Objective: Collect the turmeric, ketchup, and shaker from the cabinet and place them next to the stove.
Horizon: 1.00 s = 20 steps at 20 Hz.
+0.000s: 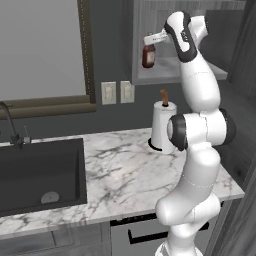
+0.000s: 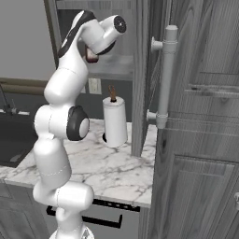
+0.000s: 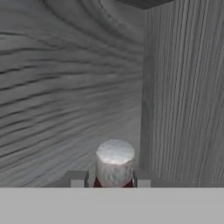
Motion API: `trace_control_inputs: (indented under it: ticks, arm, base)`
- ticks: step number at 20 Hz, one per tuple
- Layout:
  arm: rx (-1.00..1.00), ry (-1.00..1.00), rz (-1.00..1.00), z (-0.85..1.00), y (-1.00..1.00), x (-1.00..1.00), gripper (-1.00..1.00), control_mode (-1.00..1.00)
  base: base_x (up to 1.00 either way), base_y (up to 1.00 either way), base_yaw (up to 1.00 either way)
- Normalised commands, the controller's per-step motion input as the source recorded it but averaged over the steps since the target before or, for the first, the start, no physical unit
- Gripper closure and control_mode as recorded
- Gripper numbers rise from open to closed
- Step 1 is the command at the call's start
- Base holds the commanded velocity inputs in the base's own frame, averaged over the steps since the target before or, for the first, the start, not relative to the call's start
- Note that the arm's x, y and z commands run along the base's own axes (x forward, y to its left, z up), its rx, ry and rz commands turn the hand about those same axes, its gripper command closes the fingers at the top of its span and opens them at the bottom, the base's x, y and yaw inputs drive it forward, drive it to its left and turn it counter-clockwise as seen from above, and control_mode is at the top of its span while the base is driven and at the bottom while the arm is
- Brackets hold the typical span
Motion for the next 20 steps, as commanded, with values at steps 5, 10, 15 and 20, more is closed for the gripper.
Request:
trace_control_inputs:
  ticks: [5, 10, 15, 20]
  arm:
    - [-0.04, 0.00, 0.00, -0.04, 0.05, 0.00, 1.00, -1.00]
    - [0.00, 0.00, 0.00, 0.00, 0.00, -0.04, 1.00, -1.00]
    - [0.00, 0.00, 0.00, 0.00, 0.00, -0.13, 1.00, -1.00]
    - [0.00, -0.02, 0.00, 0.00, 0.00, -0.27, 1.00, -1.00]
  base:
    - [0.00, 0.00, 0.00]
    - [0.00, 0.00, 0.00]
    - [0.00, 0.00, 0.00]
    - [0.00, 0.00, 0.00]
